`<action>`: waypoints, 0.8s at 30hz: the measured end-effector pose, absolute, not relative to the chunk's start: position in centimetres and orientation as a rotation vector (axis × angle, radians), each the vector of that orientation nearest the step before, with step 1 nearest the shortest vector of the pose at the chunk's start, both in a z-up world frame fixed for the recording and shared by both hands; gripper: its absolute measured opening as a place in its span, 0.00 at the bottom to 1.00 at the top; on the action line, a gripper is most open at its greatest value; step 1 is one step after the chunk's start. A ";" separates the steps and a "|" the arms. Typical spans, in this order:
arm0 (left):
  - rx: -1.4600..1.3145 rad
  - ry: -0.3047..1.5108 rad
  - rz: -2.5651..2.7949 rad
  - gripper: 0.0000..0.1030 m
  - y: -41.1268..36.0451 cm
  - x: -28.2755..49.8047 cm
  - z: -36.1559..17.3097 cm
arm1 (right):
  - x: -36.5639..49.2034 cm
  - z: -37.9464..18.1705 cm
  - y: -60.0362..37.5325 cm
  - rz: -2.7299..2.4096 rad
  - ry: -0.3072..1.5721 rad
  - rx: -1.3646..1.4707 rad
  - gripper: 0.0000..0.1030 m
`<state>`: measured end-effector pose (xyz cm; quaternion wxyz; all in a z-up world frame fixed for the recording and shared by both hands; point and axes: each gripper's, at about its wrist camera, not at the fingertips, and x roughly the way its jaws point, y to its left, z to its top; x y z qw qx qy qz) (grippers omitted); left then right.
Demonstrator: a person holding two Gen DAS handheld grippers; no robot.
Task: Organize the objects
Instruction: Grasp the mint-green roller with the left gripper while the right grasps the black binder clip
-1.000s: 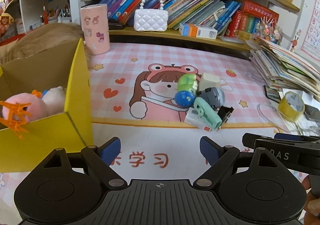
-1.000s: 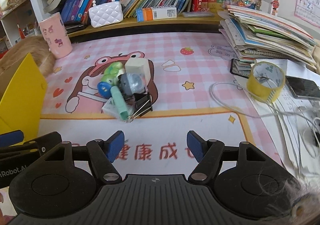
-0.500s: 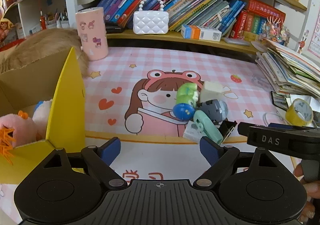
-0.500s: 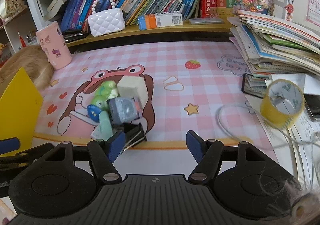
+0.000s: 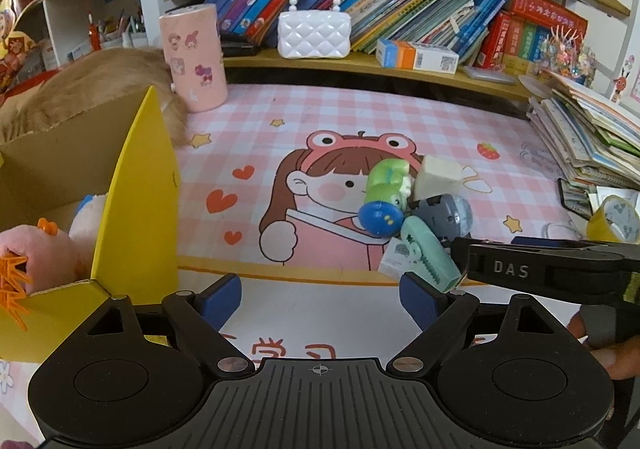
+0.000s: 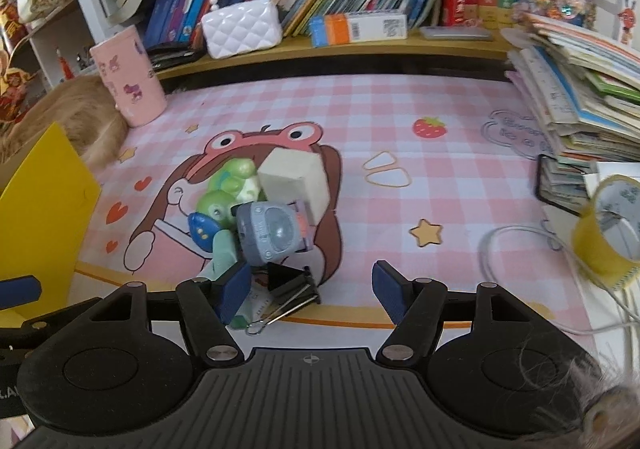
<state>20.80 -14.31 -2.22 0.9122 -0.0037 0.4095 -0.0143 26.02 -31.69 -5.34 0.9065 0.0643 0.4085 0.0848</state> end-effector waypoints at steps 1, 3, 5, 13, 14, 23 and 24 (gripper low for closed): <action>-0.006 0.845 -0.026 0.86 -14.3 20.9 -2.2 | 26.2 -5.6 -31.6 0.180 0.854 0.140 0.60; -0.007 0.842 -0.021 0.86 -14.2 20.9 -2.1 | 26.5 -5.9 -31.4 0.188 0.872 0.150 0.55; -0.015 0.835 -0.014 0.86 -14.1 20.9 -2.0 | 26.8 -6.3 -31.2 0.205 0.886 0.156 0.50; -0.021 0.822 -0.030 0.86 -14.6 21.0 -1.9 | 26.1 -5.9 -31.6 0.231 0.871 0.142 0.23; -0.022 0.820 -0.036 0.86 -14.7 21.1 -1.9 | 25.8 -5.7 -31.8 0.230 0.862 0.144 0.23; -0.030 0.795 -0.094 0.86 -16.4 22.1 -2.1 | 23.2 -3.6 -34.7 0.140 0.822 0.170 0.23; -0.032 0.792 -0.102 0.86 -16.6 22.2 -2.1 | 22.9 -3.5 -35.0 0.134 0.820 0.180 0.23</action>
